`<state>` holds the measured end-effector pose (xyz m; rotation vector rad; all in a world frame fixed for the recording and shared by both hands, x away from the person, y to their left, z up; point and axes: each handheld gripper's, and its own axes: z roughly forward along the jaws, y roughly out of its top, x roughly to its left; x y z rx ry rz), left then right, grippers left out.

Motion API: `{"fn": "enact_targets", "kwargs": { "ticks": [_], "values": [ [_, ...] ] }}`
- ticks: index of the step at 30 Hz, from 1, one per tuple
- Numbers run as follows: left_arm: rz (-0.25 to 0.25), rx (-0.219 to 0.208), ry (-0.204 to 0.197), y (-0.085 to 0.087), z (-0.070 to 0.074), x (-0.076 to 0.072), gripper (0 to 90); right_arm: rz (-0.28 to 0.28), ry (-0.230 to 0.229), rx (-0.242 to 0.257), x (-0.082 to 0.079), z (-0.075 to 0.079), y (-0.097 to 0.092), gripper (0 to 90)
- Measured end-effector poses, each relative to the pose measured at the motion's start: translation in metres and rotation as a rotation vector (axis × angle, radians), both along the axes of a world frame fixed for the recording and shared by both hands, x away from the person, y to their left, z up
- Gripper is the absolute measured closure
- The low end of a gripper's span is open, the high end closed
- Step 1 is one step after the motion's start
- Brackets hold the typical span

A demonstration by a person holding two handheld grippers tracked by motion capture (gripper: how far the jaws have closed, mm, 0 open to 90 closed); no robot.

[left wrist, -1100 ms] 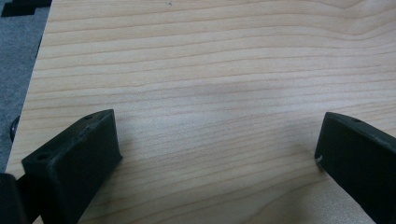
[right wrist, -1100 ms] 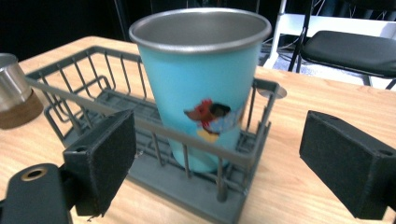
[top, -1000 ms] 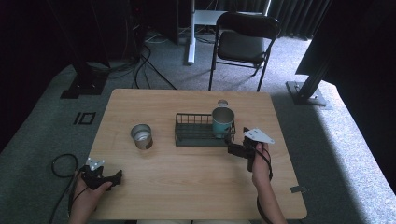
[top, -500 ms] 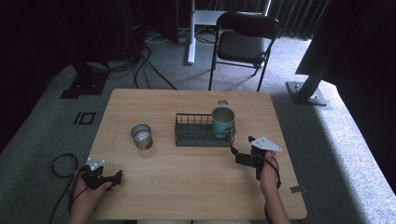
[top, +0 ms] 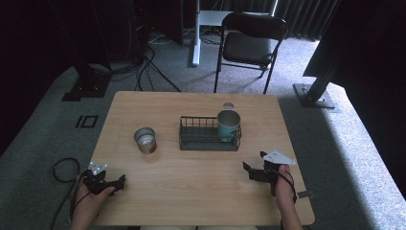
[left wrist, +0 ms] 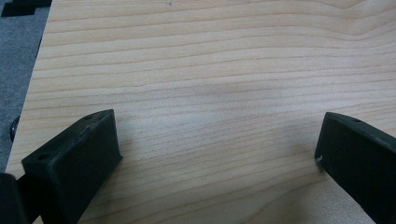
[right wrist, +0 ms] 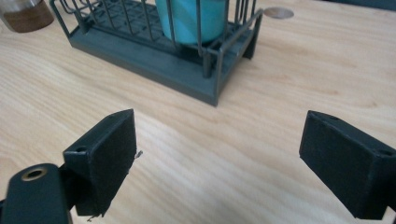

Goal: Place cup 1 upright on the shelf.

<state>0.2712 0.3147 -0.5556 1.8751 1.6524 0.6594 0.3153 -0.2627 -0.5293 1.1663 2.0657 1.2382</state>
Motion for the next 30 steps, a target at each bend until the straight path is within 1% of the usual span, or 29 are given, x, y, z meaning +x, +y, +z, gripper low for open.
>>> {"fn": "enact_targets", "kwargs": {
  "ticks": [3, 6, 11, 15, 16, 18, 20, 21, 23, 25, 26, 28, 30],
  "values": [
    [0.000, 0.001, 0.000, 0.000, 0.000, 0.000, 0.4, 0.012, 0.015, -0.003, -0.004, -0.004, -0.005, 10.8],
    [0.000, 0.001, 0.000, 0.000, 0.000, 0.000, 0.4, 0.026, 0.036, -0.022, -0.006, -0.008, -0.008, 10.8],
    [0.000, 0.000, 0.000, 0.000, 0.000, 0.000, 0.4, 0.054, 0.051, -0.051, -0.010, -0.011, -0.012, 10.9],
    [0.000, 0.001, 0.000, 0.000, 0.000, 0.000, 0.4, 0.073, 0.075, -0.080, -0.012, -0.014, -0.016, 11.2],
    [0.000, 0.001, 0.000, 0.000, 0.000, 0.000, 0.4, 0.080, 0.081, -0.084, -0.013, -0.015, -0.017, 14.9],
    [0.000, 0.001, 0.000, 0.000, 0.000, 0.000, 0.4, 0.097, 0.089, -0.098, -0.013, -0.016, -0.018, 15.2],
    [0.000, 0.001, 0.000, 0.000, 0.000, 0.000, 0.4, 0.132, 0.103, -0.115, -0.015, -0.016, -0.021, 15.1],
    [0.000, 0.001, 0.000, 0.000, 0.000, 0.000, 0.4, 0.137, 0.109, -0.112, -0.016, -0.017, -0.022, 13.7],
    [0.000, 0.001, 0.000, 0.000, 0.000, 0.000, 0.4, 0.126, 0.123, -0.119, -0.017, -0.019, -0.024, 13.3],
    [0.000, 0.001, 0.000, 0.000, 0.000, 0.000, 0.4, 0.105, 0.133, -0.145, -0.017, -0.021, -0.028, 13.3],
    [0.000, 0.000, 0.000, 0.000, 0.000, 0.000, 0.4, 0.095, 0.142, -0.151, -0.018, -0.022, -0.030, 13.3],
    [0.000, 0.001, 0.000, 0.000, 0.000, 0.000, 0.4, 0.089, 0.150, -0.161, -0.018, -0.024, -0.032, 13.1],
    [0.000, 0.000, 0.000, 0.000, 0.000, 0.000, 0.4, 0.081, 0.159, -0.159, -0.019, -0.025, -0.035, 13.1]
  ]
}}
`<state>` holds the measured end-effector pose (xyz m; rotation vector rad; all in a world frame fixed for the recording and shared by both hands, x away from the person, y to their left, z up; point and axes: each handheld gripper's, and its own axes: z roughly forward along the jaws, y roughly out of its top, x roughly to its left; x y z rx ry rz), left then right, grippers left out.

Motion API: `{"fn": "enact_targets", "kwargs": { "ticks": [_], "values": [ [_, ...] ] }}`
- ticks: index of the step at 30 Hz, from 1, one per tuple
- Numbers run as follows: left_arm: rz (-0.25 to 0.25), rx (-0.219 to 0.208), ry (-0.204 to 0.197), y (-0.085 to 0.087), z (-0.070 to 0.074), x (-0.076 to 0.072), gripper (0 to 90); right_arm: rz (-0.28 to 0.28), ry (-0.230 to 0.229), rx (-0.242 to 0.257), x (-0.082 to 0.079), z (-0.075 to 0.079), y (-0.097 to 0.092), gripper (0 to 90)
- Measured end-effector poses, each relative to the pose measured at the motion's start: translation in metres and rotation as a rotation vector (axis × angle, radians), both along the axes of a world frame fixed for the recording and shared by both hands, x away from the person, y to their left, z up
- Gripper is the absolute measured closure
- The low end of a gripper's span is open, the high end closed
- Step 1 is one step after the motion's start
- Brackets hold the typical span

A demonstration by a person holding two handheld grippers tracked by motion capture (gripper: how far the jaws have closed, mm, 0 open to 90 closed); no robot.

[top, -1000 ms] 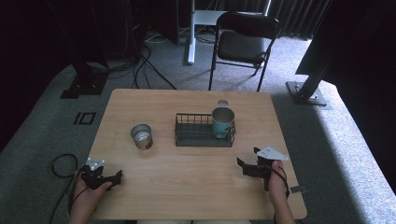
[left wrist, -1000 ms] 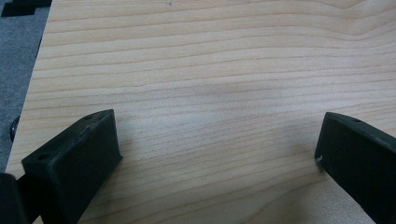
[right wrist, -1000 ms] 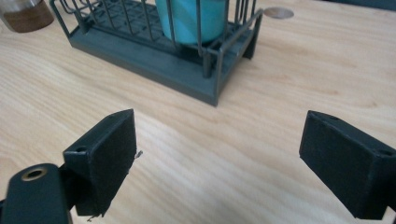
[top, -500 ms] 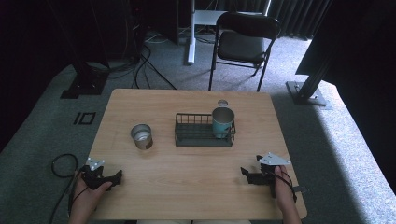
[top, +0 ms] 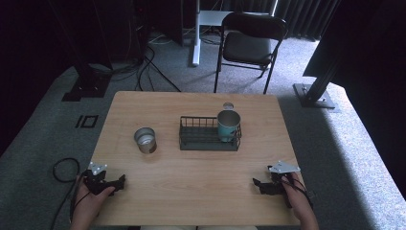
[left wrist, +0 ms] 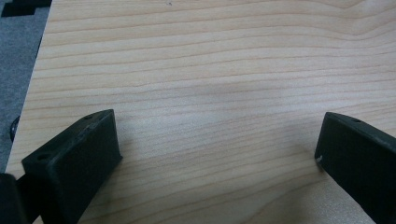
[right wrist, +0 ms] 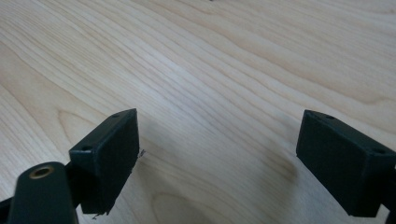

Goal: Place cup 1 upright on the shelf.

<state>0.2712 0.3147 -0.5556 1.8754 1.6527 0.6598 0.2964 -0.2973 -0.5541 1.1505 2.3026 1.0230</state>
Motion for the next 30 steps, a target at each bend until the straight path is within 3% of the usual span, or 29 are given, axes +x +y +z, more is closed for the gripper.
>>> {"fn": "enact_targets", "kwargs": {
  "ticks": [4, 18, 30],
  "values": [
    [0.000, 0.000, 0.000, 0.000, 0.000, 0.000, 0.4, 0.006, 0.029, 0.000, 0.000, -0.003, -0.004, 12.9],
    [-0.002, 0.001, 0.001, 0.000, 0.000, -0.001, 0.4, 0.011, 0.029, -0.010, 0.000, -0.003, -0.004, 11.6],
    [-0.082, 0.000, 0.001, 0.002, 0.000, -0.010, 0.4, 0.011, 0.029, -0.011, 0.001, -0.003, -0.004, 11.6]
  ]
}}
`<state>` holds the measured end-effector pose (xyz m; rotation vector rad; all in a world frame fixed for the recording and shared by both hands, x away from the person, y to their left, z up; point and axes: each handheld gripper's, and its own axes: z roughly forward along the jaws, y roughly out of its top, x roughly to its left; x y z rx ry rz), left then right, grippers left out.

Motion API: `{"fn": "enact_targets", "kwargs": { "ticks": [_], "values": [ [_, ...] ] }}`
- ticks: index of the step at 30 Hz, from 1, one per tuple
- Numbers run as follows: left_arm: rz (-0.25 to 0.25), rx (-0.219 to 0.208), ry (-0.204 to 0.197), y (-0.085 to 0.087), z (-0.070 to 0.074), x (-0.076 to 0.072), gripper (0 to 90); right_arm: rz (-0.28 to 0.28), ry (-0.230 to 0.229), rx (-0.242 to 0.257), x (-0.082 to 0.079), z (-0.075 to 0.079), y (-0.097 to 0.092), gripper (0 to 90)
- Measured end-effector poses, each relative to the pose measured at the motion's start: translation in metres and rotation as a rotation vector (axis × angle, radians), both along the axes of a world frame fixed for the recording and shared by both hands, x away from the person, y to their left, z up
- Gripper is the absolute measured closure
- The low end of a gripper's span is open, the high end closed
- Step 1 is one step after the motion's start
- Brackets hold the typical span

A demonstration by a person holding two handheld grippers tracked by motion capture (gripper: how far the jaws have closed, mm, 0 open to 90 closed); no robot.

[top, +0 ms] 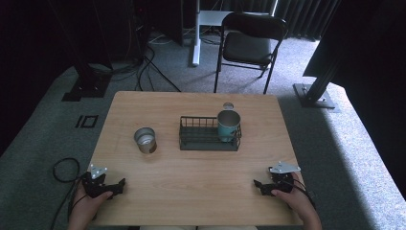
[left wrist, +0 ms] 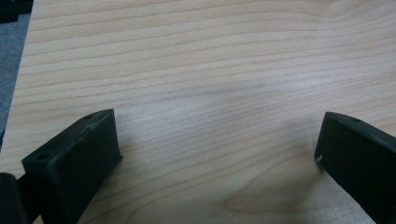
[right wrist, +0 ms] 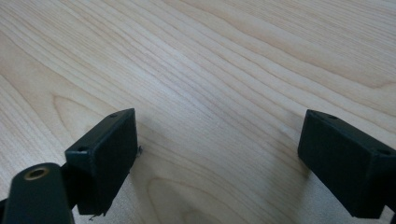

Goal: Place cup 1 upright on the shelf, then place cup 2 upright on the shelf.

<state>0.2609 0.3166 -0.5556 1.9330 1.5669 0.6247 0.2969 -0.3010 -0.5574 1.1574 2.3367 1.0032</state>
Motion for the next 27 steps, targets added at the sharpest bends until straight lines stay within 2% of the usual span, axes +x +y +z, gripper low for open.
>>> {"fn": "enact_targets", "kwargs": {
  "ticks": [6, 12, 21, 23, 27],
  "values": [
    [-0.060, 0.009, 0.016, -0.001, 0.001, -0.008, 0.5, 0.000, 0.000, 0.000, 0.000, 0.000, 0.000, 11.6],
    [-0.079, 0.022, 0.031, -0.003, 0.004, -0.009, 0.5, 0.000, 0.000, 0.000, 0.000, 0.000, 0.000, 11.5],
    [-0.097, -0.003, 0.034, -0.012, 0.007, -0.006, 0.5, 0.000, 0.000, 0.000, 0.000, 0.000, 0.000, 11.6],
    [-0.104, -0.027, 0.023, -0.014, 0.009, -0.005, 0.5, 0.000, 0.000, 0.000, 0.000, 0.000, 0.000, 11.6],
    [-0.114, -0.026, 0.006, -0.019, 0.015, -0.001, 0.5, 0.000, 0.000, 0.000, 0.000, 0.000, 0.000, 11.6]
  ]
}}
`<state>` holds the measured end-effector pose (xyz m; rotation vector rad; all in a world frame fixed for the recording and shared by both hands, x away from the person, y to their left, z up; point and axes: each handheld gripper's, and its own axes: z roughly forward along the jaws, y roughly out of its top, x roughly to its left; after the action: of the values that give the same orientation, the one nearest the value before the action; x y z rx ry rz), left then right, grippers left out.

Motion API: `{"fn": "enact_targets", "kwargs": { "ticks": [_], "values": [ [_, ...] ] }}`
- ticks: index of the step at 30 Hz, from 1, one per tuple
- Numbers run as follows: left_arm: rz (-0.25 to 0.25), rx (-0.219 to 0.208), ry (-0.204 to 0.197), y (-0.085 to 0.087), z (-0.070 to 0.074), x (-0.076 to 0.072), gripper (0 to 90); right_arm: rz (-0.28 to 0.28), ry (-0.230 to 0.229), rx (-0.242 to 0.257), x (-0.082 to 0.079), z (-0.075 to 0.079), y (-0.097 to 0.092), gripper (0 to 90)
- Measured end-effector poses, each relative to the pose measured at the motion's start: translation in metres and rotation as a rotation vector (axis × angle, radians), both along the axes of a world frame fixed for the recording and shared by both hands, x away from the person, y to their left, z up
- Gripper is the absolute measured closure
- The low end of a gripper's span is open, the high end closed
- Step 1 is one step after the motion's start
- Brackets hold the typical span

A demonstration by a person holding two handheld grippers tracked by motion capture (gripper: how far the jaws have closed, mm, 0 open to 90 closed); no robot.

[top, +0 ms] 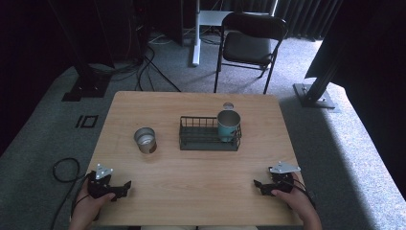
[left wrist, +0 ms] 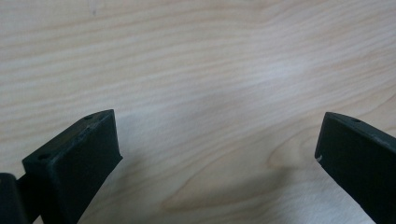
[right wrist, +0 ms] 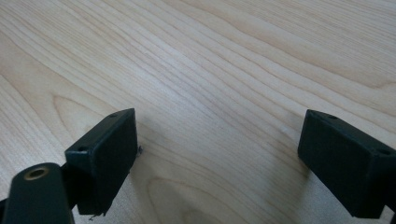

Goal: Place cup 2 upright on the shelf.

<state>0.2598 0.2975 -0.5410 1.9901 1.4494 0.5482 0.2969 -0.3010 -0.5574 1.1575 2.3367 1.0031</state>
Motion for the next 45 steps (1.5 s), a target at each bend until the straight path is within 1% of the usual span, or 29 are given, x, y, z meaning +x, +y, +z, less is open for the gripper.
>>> {"fn": "enact_targets", "kwargs": {
  "ticks": [4, 5, 7, 11, 15, 21, 26, 31, 40, 43, 45],
  "values": [
    [0.002, -0.022, -0.015, -0.005, 0.003, 0.004, 0.5, -0.001, 0.000, 0.000, 0.000, 0.000, 0.000, 11.6],
    [-0.006, -0.027, -0.021, -0.007, 0.004, 0.005, 0.5, -0.001, 0.000, 0.000, 0.000, 0.000, 0.000, 11.6],
    [-0.009, -0.049, -0.035, -0.009, 0.005, 0.006, 0.5, -0.001, 0.000, 0.000, 0.000, 0.000, 0.000, 11.5],
    [-0.013, -0.049, -0.059, -0.012, 0.009, 0.009, 0.5, -0.001, 0.000, 0.000, 0.000, 0.000, 0.000, 11.5],
    [-0.009, -0.070, -0.082, -0.014, 0.013, 0.012, 0.5, -0.001, 0.000, 0.000, 0.000, 0.000, 0.000, 11.6],
    [-0.023, -0.069, -0.102, -0.018, 0.016, 0.018, 0.5, -0.001, 0.000, 0.000, 0.000, 0.000, 0.000, 11.6],
    [-0.016, -0.090, -0.124, -0.021, 0.021, 0.023, 0.5, -0.001, 0.000, 0.000, 0.000, 0.000, 0.000, 11.6],
    [-0.025, -0.112, -0.153, -0.024, 0.026, 0.028, 0.5, -0.001, 0.000, 0.000, 0.000, 0.000, 0.000, 11.6],
    [-0.035, -0.132, -0.209, -0.031, 0.032, 0.040, 0.5, -0.001, 0.000, 0.000, 0.000, 0.000, 0.000, 11.6],
    [-0.037, -0.134, -0.215, -0.034, 0.033, 0.045, 0.5, -0.001, 0.000, 0.000, 0.000, 0.000, 0.000, 11.6],
    [-0.034, -0.147, -0.221, -0.035, 0.034, 0.049, 0.5, -0.001, 0.001, 0.000, 0.000, 0.000, 0.000, 11.6]
  ]
}}
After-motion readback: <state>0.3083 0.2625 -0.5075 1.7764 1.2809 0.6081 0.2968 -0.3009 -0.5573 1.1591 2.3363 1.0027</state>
